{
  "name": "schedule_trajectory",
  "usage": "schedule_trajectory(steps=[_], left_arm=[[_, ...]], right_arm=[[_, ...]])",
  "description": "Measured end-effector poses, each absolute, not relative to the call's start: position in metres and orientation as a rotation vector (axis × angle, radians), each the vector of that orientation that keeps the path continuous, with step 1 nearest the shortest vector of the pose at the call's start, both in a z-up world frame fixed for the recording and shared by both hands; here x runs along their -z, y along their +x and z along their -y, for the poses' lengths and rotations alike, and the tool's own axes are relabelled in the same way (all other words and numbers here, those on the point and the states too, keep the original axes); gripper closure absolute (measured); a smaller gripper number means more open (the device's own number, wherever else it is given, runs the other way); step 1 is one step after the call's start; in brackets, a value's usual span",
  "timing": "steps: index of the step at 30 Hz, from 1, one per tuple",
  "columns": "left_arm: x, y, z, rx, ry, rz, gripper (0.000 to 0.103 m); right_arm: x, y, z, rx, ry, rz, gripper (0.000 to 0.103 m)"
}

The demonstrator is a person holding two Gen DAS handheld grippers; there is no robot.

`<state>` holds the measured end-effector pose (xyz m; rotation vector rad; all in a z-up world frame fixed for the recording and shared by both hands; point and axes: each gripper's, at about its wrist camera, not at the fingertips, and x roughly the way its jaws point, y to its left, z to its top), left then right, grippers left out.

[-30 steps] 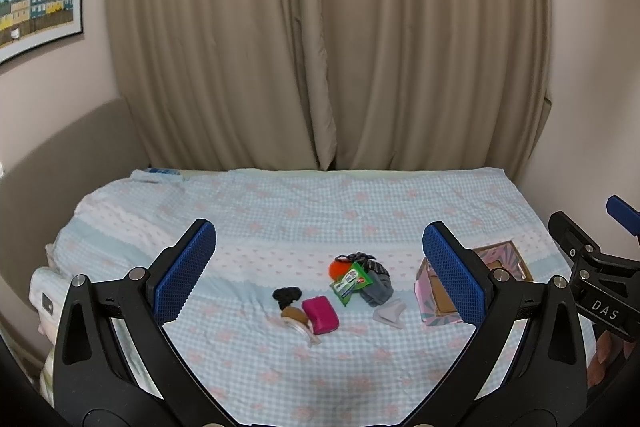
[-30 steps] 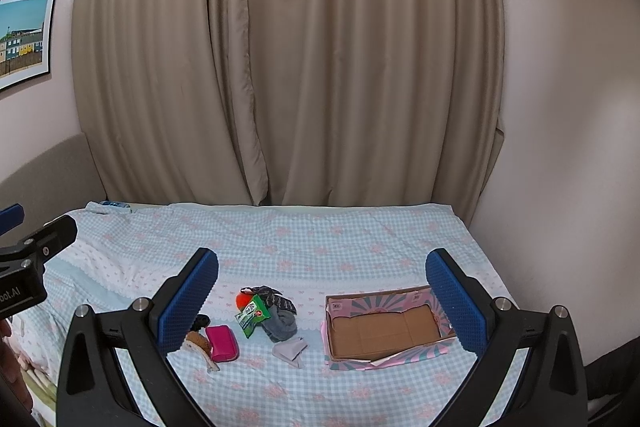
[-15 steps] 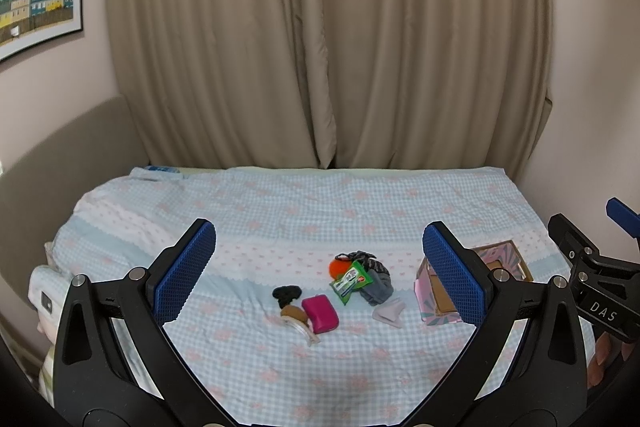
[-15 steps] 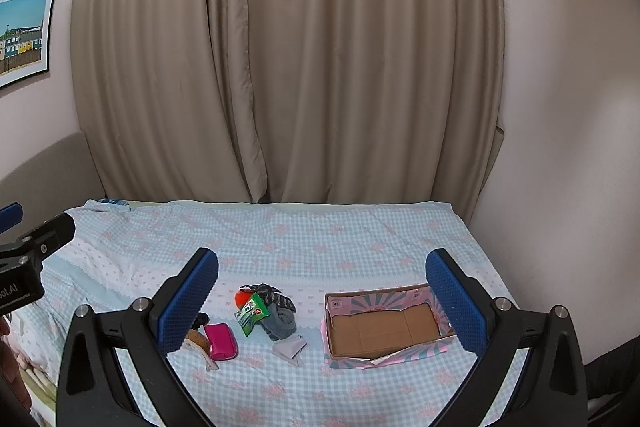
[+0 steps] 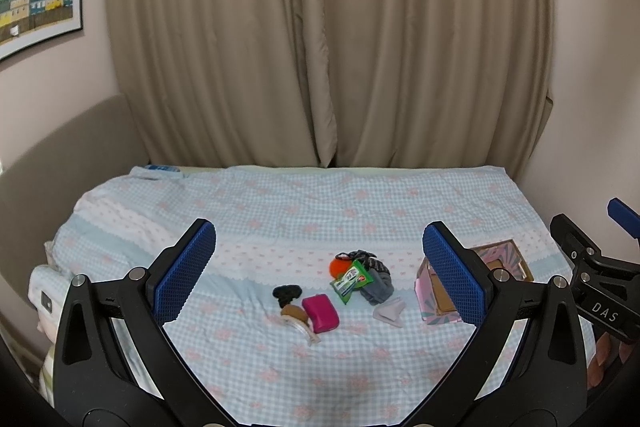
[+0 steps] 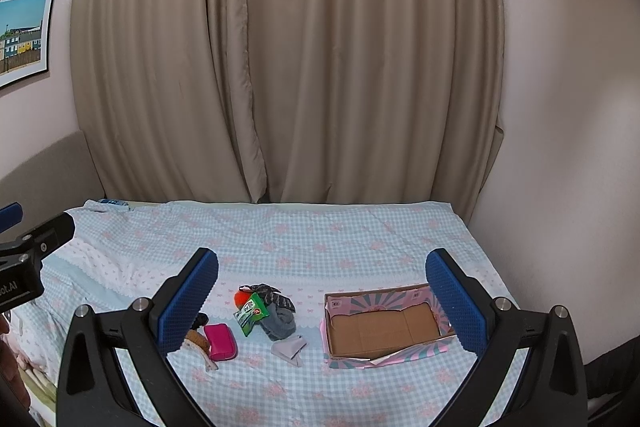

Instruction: Organize soft objects

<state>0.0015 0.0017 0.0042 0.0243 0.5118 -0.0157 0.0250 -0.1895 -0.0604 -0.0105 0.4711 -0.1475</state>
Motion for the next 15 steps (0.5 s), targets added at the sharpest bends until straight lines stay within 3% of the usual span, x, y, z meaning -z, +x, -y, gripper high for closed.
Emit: schedule_trajectory(steps=[15], left_arm=[[-0.0056, 0.0032, -0.0019, 0.016, 0.027, -0.516, 0.0]], right_arm=[[0.0592, 0.0252, 0.1895, 0.149, -0.01, -0.477, 0.0]])
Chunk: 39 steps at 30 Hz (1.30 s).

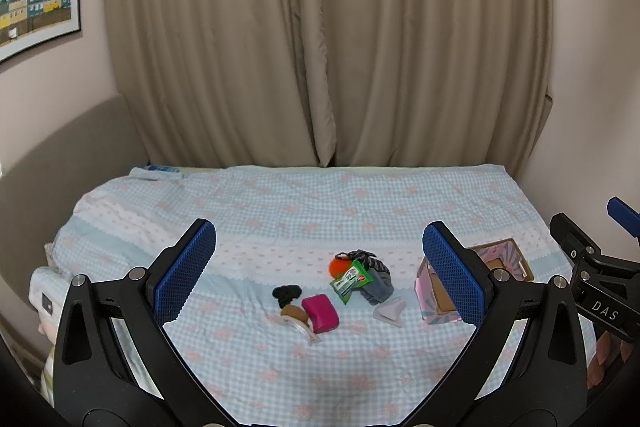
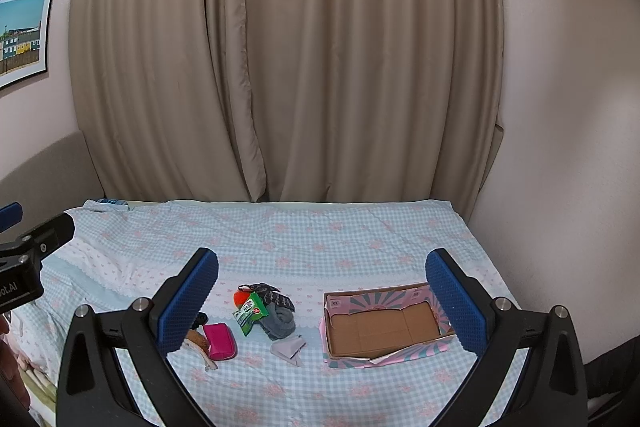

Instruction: Organize soft objects

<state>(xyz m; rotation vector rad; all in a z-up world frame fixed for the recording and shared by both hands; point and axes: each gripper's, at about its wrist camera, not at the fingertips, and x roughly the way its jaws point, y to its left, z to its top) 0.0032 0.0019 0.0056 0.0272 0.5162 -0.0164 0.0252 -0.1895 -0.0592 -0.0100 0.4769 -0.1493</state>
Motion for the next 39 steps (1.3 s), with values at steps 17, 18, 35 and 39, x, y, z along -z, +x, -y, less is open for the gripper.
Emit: schedule_trajectory(steps=[17, 18, 35, 39], left_arm=[[0.015, 0.014, -0.035, -0.079, -0.065, -0.571, 0.0], [0.021, 0.015, -0.04, -0.088, -0.073, -0.581, 0.0], [0.246, 0.15, -0.131, 0.126, -0.154, -0.976, 0.002], [0.306, 0.191, -0.141, 0.198, -0.168, -1.062, 0.008]], right_arm=[[0.07, 0.041, 0.19, 0.062, -0.027, -0.531, 0.0], [0.076, 0.044, 0.189, 0.035, -0.023, -0.544, 0.0], [0.252, 0.157, 0.113, -0.169, 0.053, -0.794, 0.0], [0.307, 0.189, 0.097, -0.195, 0.075, -0.861, 0.0]])
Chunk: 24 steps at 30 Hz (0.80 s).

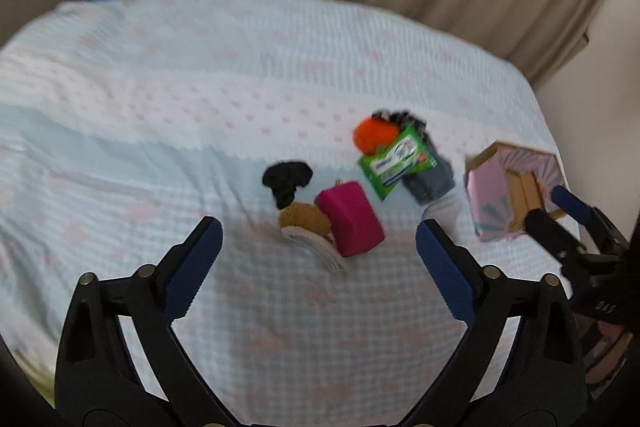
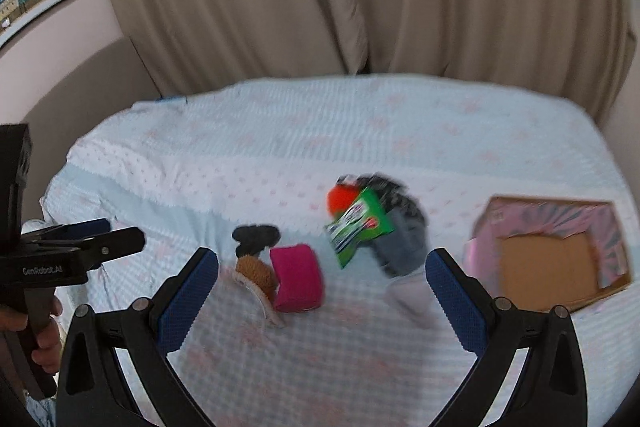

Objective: Organize soft objects
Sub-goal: 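Grasp the brown fluffy puff with the left tool while the right tool grasps the pink pouch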

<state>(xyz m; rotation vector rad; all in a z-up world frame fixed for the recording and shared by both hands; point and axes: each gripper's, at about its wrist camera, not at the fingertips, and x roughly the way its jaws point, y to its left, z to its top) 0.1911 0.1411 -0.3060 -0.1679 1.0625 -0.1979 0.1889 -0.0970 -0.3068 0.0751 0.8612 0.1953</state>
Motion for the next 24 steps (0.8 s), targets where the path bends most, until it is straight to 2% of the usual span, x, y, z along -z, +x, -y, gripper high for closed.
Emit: schedule_trajectory(steps=[4, 9, 15, 19, 24], left_arm=[[0.366, 0.222, -0.141, 0.268, -0.17, -1.158, 0.015], [0.425, 0.245, -0.138, 0.324, -0.195, -1.248, 0.016], [0.466, 0.264, -0.128, 0.346, -0.211, -1.298, 0.018], [0.485, 0.274, -0.12, 0.36, -0.19, -1.324, 0.024], [0.503, 0.279, -0.112, 0.371, -0.166, -1.36, 0.034]], right_arm=[[0.361, 0.214, 0.078, -0.226, 0.042, -0.929, 0.0], [0.42, 0.237, 0.058, -0.267, -0.007, -1.001, 0.0], [0.47, 0.258, 0.048, -0.301, -0.009, -1.066, 0.0], [0.491, 0.271, 0.04, -0.331, -0.031, -1.084, 0.001], [0.508, 0.285, 0.036, -0.358, -0.054, -1.126, 0.019]])
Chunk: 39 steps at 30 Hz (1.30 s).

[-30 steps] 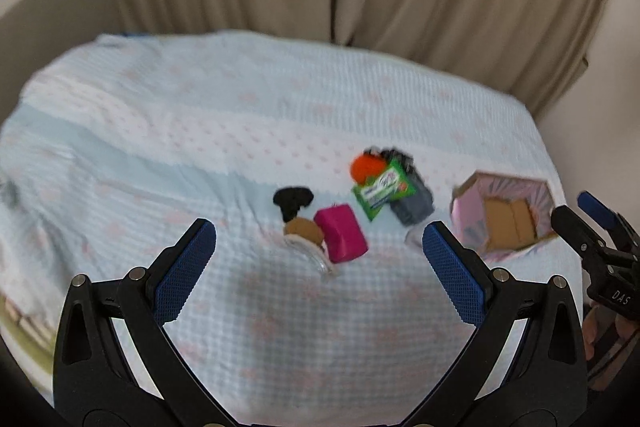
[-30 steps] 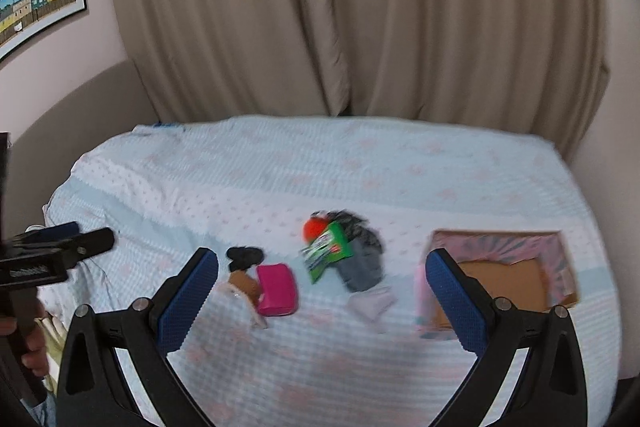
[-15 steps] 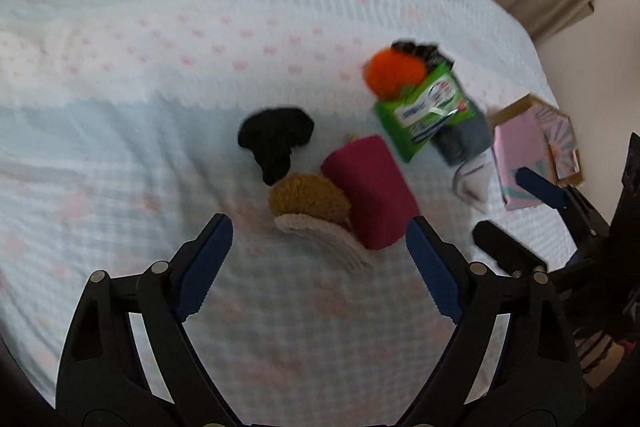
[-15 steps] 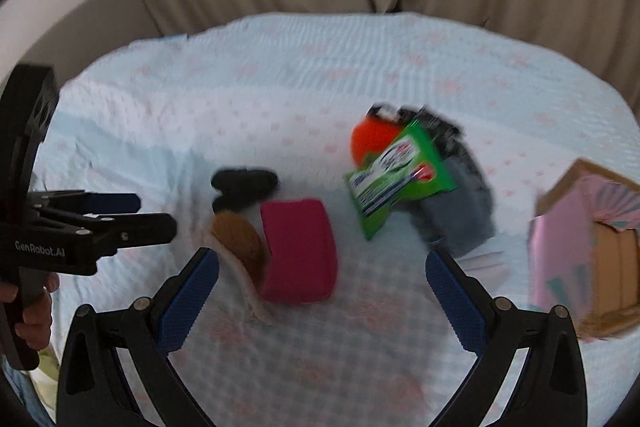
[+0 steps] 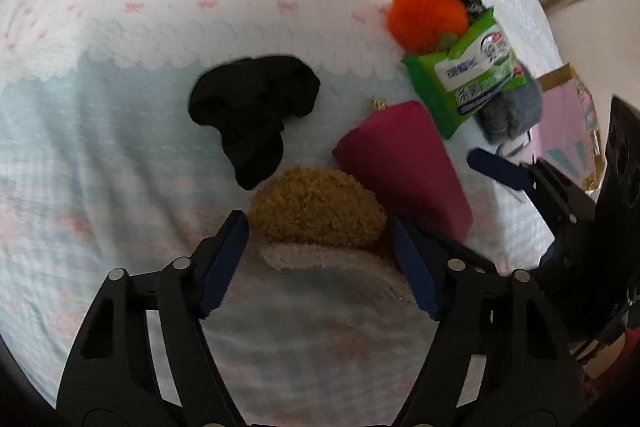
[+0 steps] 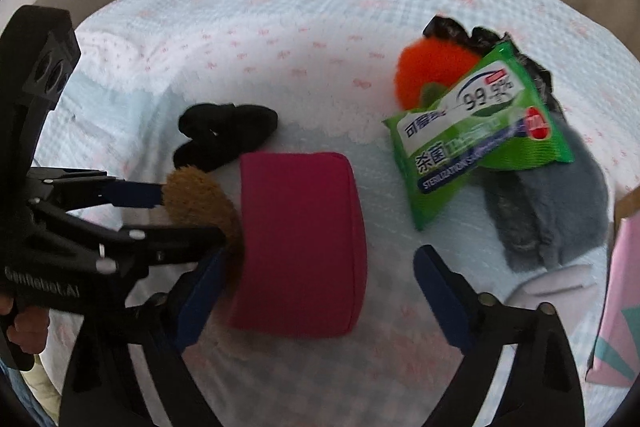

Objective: Organize soft objects
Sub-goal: 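Grasp the brown fluffy puff with the left tool while the right tool grasps the pink pouch, then carry the puff with the left tool into the box while the right tool drops the pink pouch there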

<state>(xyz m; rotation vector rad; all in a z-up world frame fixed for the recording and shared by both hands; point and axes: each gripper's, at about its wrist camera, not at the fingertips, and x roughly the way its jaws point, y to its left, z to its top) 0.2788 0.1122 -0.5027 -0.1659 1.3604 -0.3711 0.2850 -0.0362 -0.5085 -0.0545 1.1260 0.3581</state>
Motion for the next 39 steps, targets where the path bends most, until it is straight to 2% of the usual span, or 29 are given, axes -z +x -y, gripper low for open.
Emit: schedule_trajectory(steps=[1, 5, 6, 11, 15, 21, 27, 39], left_arm=[[0.506, 0.28, -0.112, 0.37, -0.175, -1.369, 0.038], [0.516, 0.28, -0.107, 0.356, -0.174, -1.391, 0.049], [0.516, 0.28, -0.106, 0.359, -0.167, -1.388, 0.052], [0.516, 0.282, -0.102, 0.361, -0.157, -1.381, 0.056], [0.508, 0.28, -0.097, 0.367, -0.129, -1.356, 0.058], [0.484, 0.273, -0.099, 0.376, -0.096, -1.309, 0.062], [0.438, 0.266, -0.106, 0.37, -0.104, -1.27, 0.062], [0.293, 0.244, -0.061, 0.368, -0.062, -1.114, 0.062]], right_arm=[[0.511, 0.288, 0.036, -0.365, -0.057, -1.138, 0.021], [0.521, 0.291, 0.028, -0.428, -0.051, -1.178, 0.04], [0.522, 0.291, 0.025, -0.428, -0.065, -1.177, 0.041], [0.521, 0.29, 0.021, -0.417, -0.079, -1.162, 0.052], [0.519, 0.291, 0.02, -0.406, -0.075, -1.159, 0.058], [0.506, 0.288, 0.022, -0.367, -0.07, -1.153, 0.061], [0.469, 0.279, 0.032, -0.324, -0.045, -1.119, 0.061], [0.329, 0.246, 0.095, -0.228, 0.034, -0.983, 0.061]])
